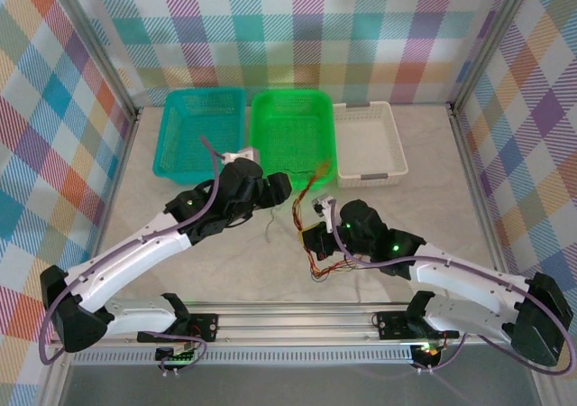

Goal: Untangle the cables

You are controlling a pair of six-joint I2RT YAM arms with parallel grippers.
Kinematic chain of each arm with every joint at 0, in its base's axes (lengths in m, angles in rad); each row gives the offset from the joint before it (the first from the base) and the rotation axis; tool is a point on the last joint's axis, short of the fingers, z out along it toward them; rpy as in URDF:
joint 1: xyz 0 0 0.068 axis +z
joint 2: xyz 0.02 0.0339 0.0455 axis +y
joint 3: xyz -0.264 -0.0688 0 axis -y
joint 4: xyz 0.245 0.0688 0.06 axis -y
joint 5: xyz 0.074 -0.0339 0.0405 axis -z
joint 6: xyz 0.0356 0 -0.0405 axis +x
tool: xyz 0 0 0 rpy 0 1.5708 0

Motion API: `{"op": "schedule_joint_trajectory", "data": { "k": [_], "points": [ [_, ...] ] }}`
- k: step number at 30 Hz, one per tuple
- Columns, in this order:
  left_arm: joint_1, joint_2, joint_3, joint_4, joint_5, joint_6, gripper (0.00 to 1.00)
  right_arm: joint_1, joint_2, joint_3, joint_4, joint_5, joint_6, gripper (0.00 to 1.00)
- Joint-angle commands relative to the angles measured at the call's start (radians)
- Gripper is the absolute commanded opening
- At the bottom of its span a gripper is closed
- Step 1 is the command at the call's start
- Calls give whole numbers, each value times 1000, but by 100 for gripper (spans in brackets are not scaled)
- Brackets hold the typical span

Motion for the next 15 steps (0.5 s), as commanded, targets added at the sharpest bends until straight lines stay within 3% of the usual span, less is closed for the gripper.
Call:
{"op": "schedule_joint_trajectory", "data": {
  "k": [1, 6, 15],
  "points": [
    [8, -59, 26, 27, 25, 44, 85, -4, -36, 23, -19, 73, -24, 0],
    [9, -171, -70, 90, 110, 67, 87, -14, -52, 71, -41, 65, -27, 0],
    [-6, -334, -386, 399, 355, 47, 82, -29, -95, 138, -46, 45, 63, 0]
  ]
}}
